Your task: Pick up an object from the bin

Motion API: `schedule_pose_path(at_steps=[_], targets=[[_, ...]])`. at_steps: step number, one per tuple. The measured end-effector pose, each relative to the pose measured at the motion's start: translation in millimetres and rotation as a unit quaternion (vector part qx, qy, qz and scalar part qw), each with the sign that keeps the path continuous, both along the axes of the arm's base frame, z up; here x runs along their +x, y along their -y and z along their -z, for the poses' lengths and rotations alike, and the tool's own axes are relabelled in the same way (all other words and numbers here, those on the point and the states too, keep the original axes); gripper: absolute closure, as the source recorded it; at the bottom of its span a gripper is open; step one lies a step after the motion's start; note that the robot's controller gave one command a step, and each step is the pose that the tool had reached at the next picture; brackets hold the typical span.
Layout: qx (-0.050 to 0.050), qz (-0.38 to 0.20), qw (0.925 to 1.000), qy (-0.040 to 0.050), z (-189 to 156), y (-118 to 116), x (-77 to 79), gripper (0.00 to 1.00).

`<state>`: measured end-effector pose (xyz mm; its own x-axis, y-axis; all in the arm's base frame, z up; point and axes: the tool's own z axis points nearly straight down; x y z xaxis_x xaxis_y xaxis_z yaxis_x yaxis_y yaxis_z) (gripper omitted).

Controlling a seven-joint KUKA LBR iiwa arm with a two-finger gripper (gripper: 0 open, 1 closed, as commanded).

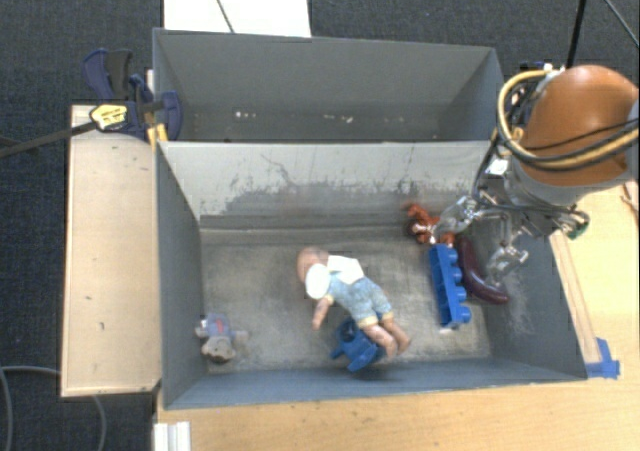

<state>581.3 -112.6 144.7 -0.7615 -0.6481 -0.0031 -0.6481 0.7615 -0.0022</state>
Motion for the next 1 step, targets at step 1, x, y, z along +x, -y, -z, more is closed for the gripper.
schedule_pose_path(at_steps=[1], targets=[[-0.002,-0.159,0.9873,0.0005,62.7,-0.9,5.5,0.00]])
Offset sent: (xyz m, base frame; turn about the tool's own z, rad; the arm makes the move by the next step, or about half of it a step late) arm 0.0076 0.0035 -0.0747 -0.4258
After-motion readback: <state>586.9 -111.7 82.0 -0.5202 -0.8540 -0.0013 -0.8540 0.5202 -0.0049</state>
